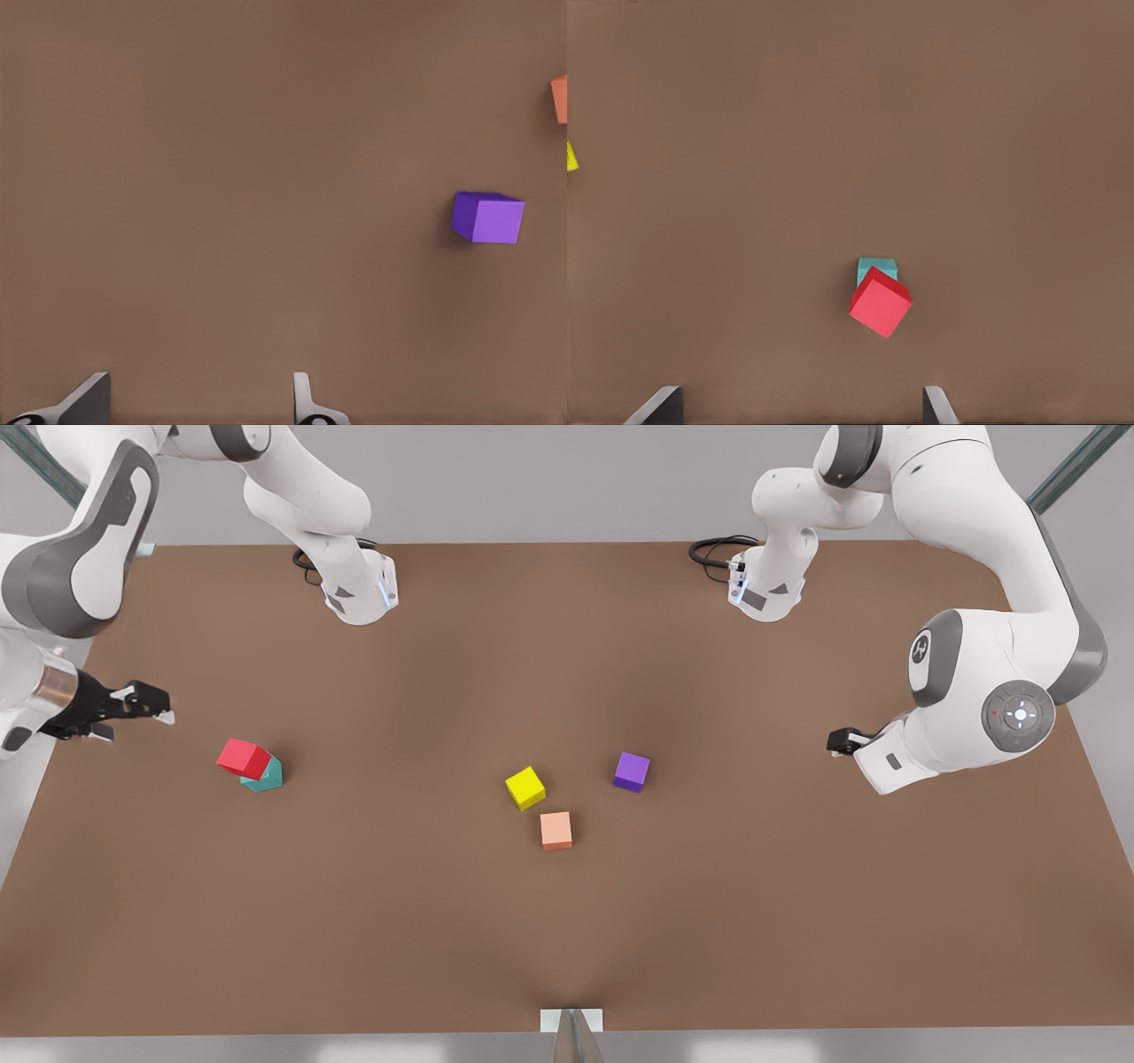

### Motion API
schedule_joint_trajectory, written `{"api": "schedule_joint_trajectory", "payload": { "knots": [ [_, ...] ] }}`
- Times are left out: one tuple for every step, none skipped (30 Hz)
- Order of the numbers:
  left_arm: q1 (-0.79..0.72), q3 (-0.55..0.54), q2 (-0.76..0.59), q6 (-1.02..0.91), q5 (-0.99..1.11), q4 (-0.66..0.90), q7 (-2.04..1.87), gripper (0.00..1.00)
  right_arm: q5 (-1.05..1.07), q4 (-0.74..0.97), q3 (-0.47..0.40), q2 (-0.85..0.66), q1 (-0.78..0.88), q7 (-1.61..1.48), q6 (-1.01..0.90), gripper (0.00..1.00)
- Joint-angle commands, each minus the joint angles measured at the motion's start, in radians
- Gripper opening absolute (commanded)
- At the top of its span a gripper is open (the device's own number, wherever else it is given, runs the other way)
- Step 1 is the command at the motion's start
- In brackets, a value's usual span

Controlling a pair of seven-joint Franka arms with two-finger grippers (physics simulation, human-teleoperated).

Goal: Pick up red wooden cube and pass to hand red wooden cube and place in blue wooden cube

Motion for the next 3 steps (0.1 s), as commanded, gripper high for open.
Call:
{"api": "schedule_joint_trajectory", "payload": {
  "knots": [
    [0.0, 0.0, -0.001, -0.004, 0.001, 0.0, -0.002, 1.0, 0.019, 0.0, 0.001, -0.002, 0.004, 0.357, -0.058, 1.0],
    [0.0, 0.0, -0.001, -0.004, 0.001, 0.0, -0.002, 1.0, 0.019, 0.0, 0.001, -0.002, 0.004, 0.357, -0.058, 1.0],
    [0.0, 0.001, -0.001, -0.004, 0.002, 0.0, -0.002, 1.0, 0.019, 0.0, 0.001, -0.002, 0.004, 0.357, -0.058, 1.0]
  ]
}}
